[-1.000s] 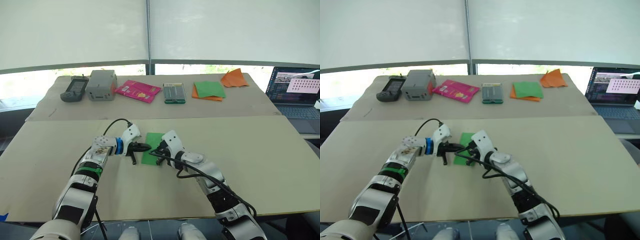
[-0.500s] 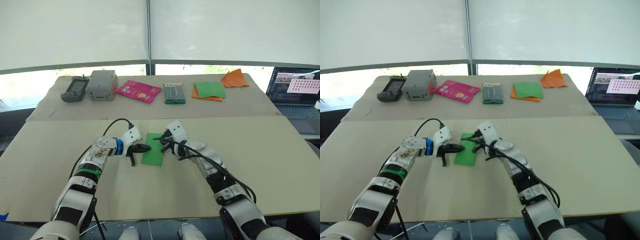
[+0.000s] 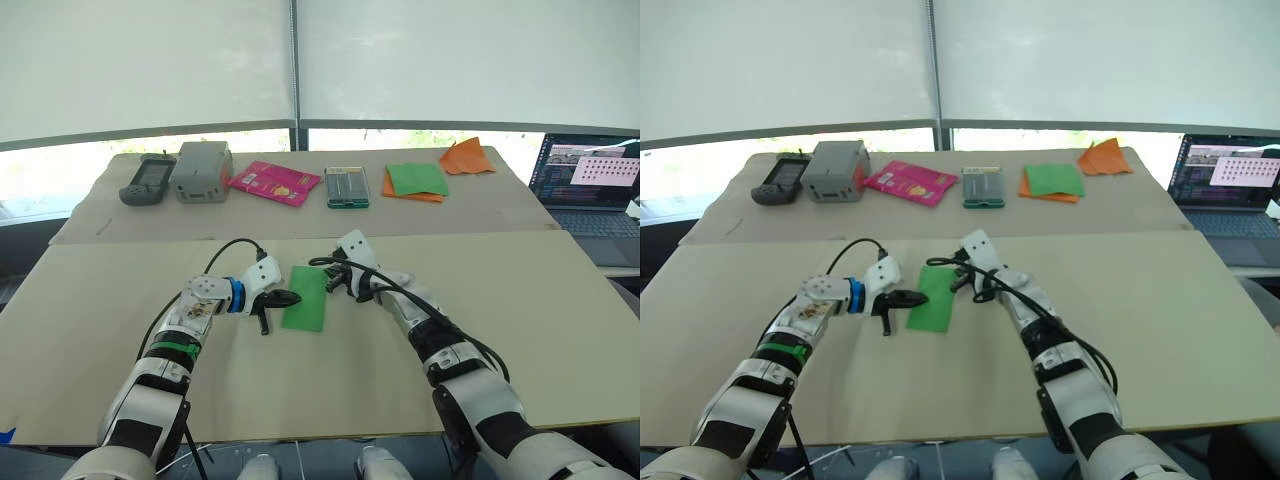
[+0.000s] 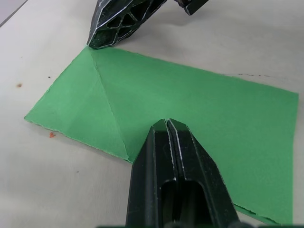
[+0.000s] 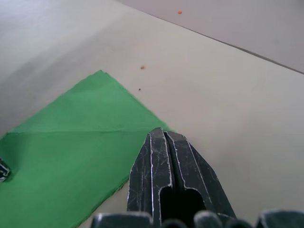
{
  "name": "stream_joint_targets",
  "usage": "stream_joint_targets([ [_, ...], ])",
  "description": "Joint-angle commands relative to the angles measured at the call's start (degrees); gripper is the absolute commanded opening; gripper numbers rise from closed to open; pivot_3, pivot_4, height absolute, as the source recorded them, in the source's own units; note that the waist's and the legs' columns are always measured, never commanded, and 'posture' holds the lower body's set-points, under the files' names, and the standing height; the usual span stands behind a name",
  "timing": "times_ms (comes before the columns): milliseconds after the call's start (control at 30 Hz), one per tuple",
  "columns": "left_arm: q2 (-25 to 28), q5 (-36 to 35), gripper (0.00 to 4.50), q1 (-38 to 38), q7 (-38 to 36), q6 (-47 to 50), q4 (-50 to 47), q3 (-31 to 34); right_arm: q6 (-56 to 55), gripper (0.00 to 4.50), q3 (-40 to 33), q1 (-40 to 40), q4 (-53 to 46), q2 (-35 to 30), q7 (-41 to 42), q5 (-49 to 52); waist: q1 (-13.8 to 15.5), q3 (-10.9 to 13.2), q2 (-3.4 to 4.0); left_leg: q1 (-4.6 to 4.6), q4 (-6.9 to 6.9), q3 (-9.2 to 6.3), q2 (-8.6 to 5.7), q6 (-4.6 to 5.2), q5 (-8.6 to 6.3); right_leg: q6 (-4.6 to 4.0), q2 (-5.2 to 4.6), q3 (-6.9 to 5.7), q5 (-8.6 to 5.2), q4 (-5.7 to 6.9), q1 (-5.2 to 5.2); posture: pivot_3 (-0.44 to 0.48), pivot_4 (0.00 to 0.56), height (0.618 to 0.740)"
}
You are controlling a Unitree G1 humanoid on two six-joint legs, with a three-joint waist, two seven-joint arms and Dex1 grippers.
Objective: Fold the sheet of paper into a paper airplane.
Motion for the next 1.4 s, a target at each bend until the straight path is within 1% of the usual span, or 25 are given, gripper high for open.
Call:
stream_joint_targets([
  [33, 0.55, 1.22, 0.00, 1.21, -0.24, 0.79, -0.06, -1.08, -0.18, 0.02, 0.46, 0.83, -0.05, 0.49, 1.13, -1.01, 0.00, 0.00, 0.00, 0.00, 0.00, 0.00, 0.00, 0.00, 0.00, 0.00, 0.00, 0.00, 0.00, 0.00, 0.00, 0.000, 0.150, 0.740],
  [267, 0.74, 1.18, 0.00, 1.36, -0.17, 0.99, -0.25, -1.01, 3.62, 0.02, 2.14, 6.70, -8.55, 0.63, 2.62, -1.77, 0.01, -0.04, 0.05, 0.00, 0.00, 0.00, 0.00, 0.00, 0.00, 0.02, 0.00, 0.00, -0.01, 0.03, 0.00, 0.000, 0.150, 0.740],
  [600, 0.52, 1.27, 0.00, 1.32, -0.40, 0.90, -0.07, -1.31, 9.62, 0.02, 3.99, 12.94, -19.05, 0.81, 2.93, -2.08, 0.08, -0.09, 0.07, 0.00, 0.00, 0.00, 0.00, 0.00, 0.00, 0.02, 0.00, 0.00, -0.03, 0.03, 0.00, 0.000, 0.150, 0.740],
  [1067, 0.72, 1.27, 0.00, 1.08, -0.46, 1.00, 0.12, -1.34, 18.28, 0.02, 8.09, 23.70, -36.95, -2.09, 4.49, -1.65, 0.20, -0.24, 0.08, -0.01, 0.00, 0.00, 0.00, 0.00, -0.01, 0.01, 0.00, 0.00, -0.05, 0.01, -0.01, 0.000, 0.150, 0.740],
  [1400, 0.91, 1.30, 0.00, 1.07, -0.39, 1.10, 0.09, -1.27, 23.14, 0.02, 10.67, 29.07, -45.45, -4.43, 5.56, -0.87, 0.22, -0.26, 0.04, -0.01, 0.00, 0.00, 0.00, 0.00, -0.01, -0.01, 0.00, 0.00, -0.06, -0.02, -0.02, 0.000, 0.150, 0.740],
])
